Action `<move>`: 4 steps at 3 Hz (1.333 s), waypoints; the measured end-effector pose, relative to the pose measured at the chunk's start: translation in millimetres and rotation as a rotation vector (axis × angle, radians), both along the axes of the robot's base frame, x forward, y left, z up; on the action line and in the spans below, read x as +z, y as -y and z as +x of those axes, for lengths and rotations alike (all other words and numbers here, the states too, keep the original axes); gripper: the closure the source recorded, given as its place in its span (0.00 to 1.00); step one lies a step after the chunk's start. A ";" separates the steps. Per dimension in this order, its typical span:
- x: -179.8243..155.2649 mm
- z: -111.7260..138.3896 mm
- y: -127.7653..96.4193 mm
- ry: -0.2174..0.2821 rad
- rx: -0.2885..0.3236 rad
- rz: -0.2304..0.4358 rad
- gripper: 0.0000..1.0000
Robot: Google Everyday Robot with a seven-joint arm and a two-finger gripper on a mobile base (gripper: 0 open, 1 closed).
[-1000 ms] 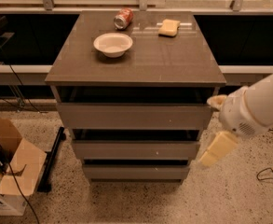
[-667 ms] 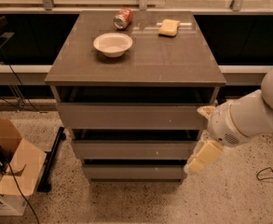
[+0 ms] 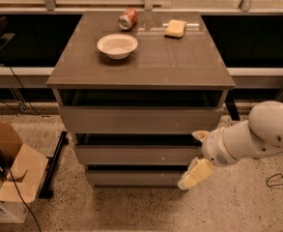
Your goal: Open middle drawer
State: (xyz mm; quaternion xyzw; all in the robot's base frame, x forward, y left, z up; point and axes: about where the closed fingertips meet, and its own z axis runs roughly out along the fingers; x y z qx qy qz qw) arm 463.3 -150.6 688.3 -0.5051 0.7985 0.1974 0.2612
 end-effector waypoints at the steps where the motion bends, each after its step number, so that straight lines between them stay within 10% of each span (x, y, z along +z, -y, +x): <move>1: -12.0 -0.2 -1.1 -0.021 0.000 0.014 0.00; 4: -80.7 41.2 -25.0 0.044 -0.096 0.034 0.00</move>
Offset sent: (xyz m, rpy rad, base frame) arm 0.0114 0.0096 -0.0449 -0.0075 0.0294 -0.0962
